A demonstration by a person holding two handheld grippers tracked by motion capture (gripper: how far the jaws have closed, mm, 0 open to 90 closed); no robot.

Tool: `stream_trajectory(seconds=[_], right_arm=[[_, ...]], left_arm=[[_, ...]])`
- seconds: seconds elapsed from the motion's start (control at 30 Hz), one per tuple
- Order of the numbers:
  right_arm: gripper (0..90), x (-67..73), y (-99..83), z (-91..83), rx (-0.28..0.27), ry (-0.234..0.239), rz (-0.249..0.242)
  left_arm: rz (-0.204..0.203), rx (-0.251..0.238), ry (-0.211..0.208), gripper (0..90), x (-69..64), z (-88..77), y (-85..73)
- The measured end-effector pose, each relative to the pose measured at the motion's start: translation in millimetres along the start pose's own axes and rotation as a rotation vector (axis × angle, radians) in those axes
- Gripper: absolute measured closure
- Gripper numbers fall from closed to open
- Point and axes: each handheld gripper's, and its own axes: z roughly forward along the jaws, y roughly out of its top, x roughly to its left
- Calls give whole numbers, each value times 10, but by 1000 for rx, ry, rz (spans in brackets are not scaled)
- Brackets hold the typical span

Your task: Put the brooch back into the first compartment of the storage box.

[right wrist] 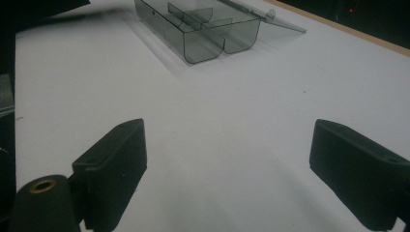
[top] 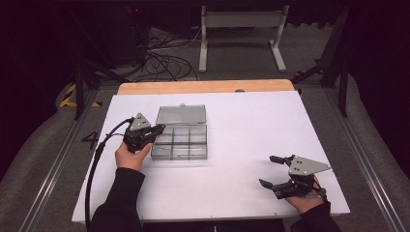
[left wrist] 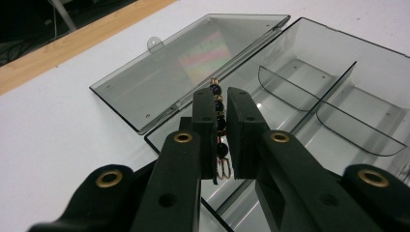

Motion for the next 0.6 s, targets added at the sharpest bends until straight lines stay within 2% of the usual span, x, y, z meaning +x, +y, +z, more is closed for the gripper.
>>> stream_trajectory(seconds=[0.23,0.43,0.53,0.6], right_arm=[[138,2,0,-3,-3,-1,-2],[139,2,0,-2,-3,-1,0],[139,5,1,3,-2,0,-2],[139,7,2,3,-2,0,-2]], left_arm=[[10,29,11,832,-3,61,-20],[-4,48,7,831,7,87,-31],[5,47,13,828,11,86,-33],[3,40,0,826,14,71,-29]])
